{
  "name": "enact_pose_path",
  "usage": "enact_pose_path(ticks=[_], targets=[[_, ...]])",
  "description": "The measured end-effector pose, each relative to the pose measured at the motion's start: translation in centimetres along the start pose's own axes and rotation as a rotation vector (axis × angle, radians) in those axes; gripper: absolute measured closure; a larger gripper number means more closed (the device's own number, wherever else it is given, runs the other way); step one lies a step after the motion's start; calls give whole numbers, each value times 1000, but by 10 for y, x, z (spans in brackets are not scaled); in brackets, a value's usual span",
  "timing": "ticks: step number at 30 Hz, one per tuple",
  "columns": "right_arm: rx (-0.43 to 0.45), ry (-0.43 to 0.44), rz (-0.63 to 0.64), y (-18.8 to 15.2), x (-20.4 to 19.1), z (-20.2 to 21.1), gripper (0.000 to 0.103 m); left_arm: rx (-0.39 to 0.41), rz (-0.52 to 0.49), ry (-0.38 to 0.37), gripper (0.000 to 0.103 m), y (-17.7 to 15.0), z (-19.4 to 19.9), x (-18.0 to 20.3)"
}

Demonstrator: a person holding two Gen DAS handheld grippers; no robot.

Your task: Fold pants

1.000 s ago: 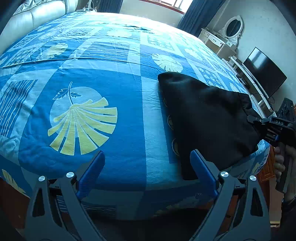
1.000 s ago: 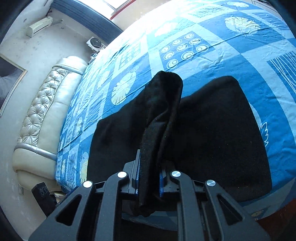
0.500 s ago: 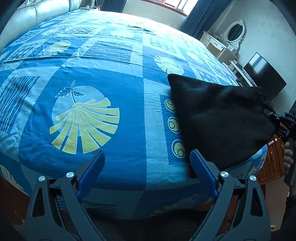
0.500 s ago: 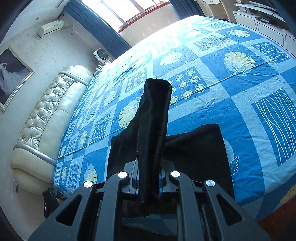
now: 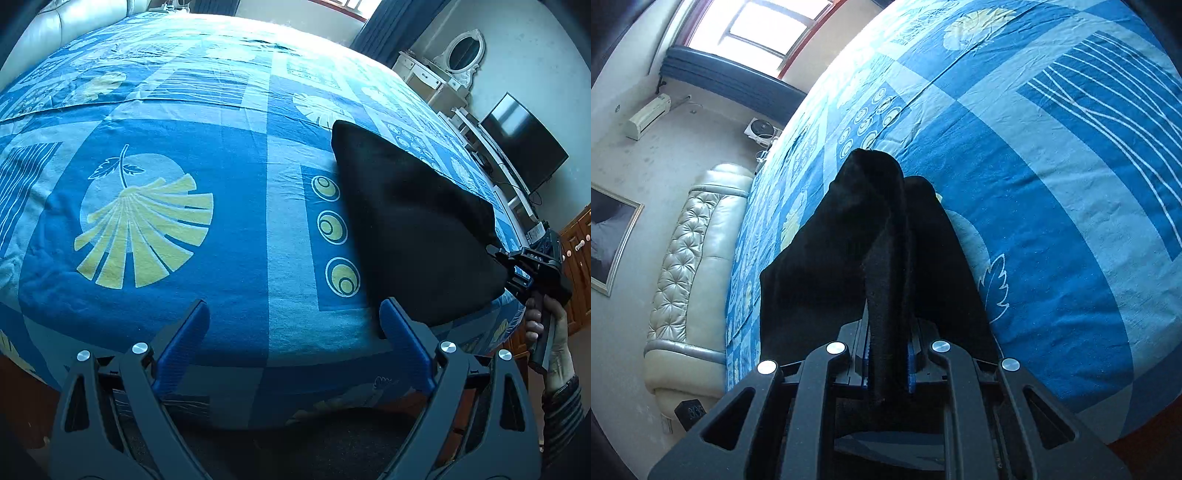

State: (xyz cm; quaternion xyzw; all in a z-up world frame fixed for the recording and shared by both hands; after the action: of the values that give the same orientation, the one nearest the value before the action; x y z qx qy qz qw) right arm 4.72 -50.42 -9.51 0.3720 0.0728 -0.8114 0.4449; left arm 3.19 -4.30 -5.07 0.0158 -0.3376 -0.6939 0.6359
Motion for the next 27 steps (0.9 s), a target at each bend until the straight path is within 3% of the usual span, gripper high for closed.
enact_pose_path(ticks=[4, 12, 14, 15, 16, 18, 20, 23, 27], targets=[[-12, 57, -18, 0, 7, 0, 89, -12, 4, -4, 10, -2, -5, 3], [29, 83, -88, 3, 30, 19, 89, -30, 17, -32, 10, -2, -16, 12], [29, 39, -126, 1, 41, 27, 80, -38, 20, -48, 10, -2, -18, 13], [36, -24, -134, -1, 45, 32, 66, -44, 26, -65, 10, -1, -20, 14], [41, -45, -133, -2, 48, 37, 61, -51, 38, -88, 10, 0, -21, 14], [50, 16, -153, -5, 52, 49, 57, -65, 75, -146, 10, 3, -25, 12], [76, 92, -176, -8, 53, 58, 37, -93, 111, -211, 10, 5, -31, 12], [60, 171, -174, -13, 49, 56, 33, -131, 150, -294, 10, 9, -45, 14], [-19, 185, -148, -14, 42, 32, 32, -162, 190, -364, 10, 13, -63, 20]])
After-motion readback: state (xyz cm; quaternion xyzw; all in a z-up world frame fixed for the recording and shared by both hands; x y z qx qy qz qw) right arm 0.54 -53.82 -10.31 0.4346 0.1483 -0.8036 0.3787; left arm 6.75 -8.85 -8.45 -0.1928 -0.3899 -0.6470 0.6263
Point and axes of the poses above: each gripper's, at about its wrist camera, not at the fingertips, and z roughly against the way its jaws point, x to its right, y to its top, the point moved 2 cm from there along -z, roughly the way its jaws point, and after that the axes turned 6 degrees about -y, right-handed, at the moved point
